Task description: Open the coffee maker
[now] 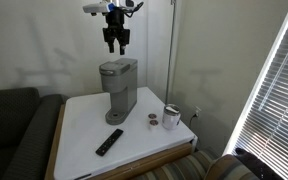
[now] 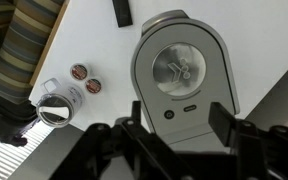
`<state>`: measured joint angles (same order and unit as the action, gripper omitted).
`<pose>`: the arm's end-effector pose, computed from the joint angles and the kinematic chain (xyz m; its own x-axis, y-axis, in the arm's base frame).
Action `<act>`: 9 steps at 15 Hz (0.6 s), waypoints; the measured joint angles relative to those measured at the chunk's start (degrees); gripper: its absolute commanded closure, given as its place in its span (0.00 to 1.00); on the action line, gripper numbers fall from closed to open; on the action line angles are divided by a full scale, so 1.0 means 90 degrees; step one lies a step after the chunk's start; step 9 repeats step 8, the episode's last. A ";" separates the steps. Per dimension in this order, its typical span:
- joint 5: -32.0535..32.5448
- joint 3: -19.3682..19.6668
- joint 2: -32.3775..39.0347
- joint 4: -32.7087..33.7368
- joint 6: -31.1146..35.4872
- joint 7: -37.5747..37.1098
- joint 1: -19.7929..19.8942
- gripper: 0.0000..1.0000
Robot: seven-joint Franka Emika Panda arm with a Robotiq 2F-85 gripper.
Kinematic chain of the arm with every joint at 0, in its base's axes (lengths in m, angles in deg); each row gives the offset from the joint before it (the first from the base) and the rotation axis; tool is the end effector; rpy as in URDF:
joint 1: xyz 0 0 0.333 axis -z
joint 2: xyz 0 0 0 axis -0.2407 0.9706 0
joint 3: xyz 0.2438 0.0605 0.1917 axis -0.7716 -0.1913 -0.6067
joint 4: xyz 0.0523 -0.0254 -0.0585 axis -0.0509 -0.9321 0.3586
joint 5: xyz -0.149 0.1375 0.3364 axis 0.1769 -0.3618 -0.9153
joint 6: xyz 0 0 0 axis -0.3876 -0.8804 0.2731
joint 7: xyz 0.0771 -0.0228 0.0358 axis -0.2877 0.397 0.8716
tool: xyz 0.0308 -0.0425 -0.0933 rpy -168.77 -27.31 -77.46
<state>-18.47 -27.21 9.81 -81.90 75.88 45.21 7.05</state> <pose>0.7722 0.0914 0.4230 0.9991 -0.0427 -0.0058 -0.0425 -0.9988 0.0255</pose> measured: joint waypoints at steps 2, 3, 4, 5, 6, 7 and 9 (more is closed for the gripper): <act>0.0000 -0.0020 0.0013 0.0000 -0.0023 0.0144 -0.0018 0.00; 0.0000 -0.0026 0.0025 0.0000 -0.0030 0.0230 -0.0027 0.00; -0.0001 -0.0040 0.0040 0.0000 -0.0041 0.0322 -0.0032 0.00; -0.0012 -0.0066 0.0059 0.0000 -0.0048 0.0442 -0.0032 0.00; -0.0019 -0.0085 0.0080 0.0000 -0.0048 0.0523 -0.0031 0.00; -0.0020 -0.0093 0.0099 -0.0001 -0.0048 0.0560 -0.0031 0.00; -0.0021 -0.0096 0.0109 -0.0001 -0.0048 0.0577 -0.0031 0.00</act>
